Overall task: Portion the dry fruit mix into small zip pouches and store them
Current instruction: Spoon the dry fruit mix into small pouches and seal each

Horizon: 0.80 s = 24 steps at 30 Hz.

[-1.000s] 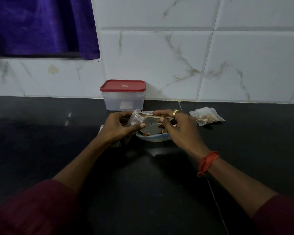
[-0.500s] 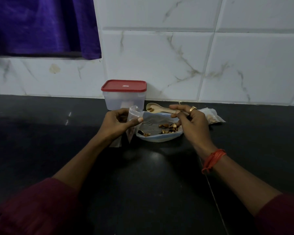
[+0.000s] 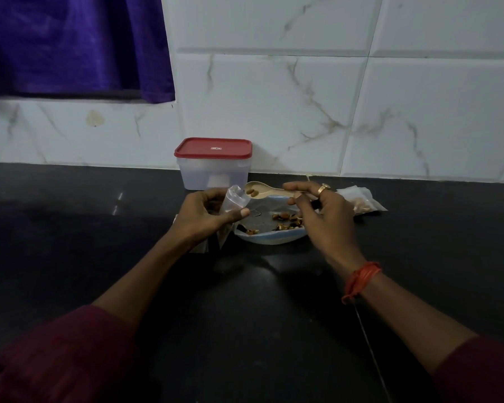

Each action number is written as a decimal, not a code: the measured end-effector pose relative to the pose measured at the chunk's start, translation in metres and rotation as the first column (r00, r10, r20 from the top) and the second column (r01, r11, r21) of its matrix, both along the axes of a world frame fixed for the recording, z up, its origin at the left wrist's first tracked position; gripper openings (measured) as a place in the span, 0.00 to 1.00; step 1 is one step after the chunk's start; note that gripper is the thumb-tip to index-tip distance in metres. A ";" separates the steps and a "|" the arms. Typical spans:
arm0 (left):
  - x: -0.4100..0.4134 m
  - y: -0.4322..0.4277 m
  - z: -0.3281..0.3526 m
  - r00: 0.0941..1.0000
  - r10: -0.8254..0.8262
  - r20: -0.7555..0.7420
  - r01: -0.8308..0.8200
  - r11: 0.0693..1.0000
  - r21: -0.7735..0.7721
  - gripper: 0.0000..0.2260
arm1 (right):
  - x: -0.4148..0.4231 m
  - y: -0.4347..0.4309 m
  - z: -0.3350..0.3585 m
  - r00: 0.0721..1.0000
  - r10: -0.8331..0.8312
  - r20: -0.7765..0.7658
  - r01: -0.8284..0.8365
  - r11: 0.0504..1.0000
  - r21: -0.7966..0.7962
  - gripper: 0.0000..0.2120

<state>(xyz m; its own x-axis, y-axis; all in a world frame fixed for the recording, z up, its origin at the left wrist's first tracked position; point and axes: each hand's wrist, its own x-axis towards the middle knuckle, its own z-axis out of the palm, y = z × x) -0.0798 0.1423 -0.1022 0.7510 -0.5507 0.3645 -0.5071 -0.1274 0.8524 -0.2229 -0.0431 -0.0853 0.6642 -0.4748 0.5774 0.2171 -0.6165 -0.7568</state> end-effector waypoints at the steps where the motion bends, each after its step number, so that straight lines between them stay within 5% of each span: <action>1: 0.001 0.000 -0.001 1.000 0.005 0.000 -0.005 1.000 -0.002 0.18 | 0.000 -0.003 -0.001 1.000 -0.031 -0.003 0.031 0.999 -0.013 0.11; 6: 0.001 0.000 0.000 1.000 0.011 -0.010 -0.011 1.000 -0.015 0.24 | 0.004 -0.014 -0.011 0.984 -0.128 -0.122 0.113 0.986 -0.123 0.11; 14: 0.003 0.000 -0.001 1.000 0.008 -0.015 -0.008 1.000 -0.005 0.23 | 0.009 -0.009 -0.016 0.942 -0.111 -0.316 -0.044 0.894 -0.447 0.11; 24: 0.005 -0.002 -0.002 0.999 0.034 -0.012 -0.034 0.999 0.009 0.21 | -0.001 -0.015 0.000 0.959 -0.099 -0.265 0.033 0.969 -0.245 0.14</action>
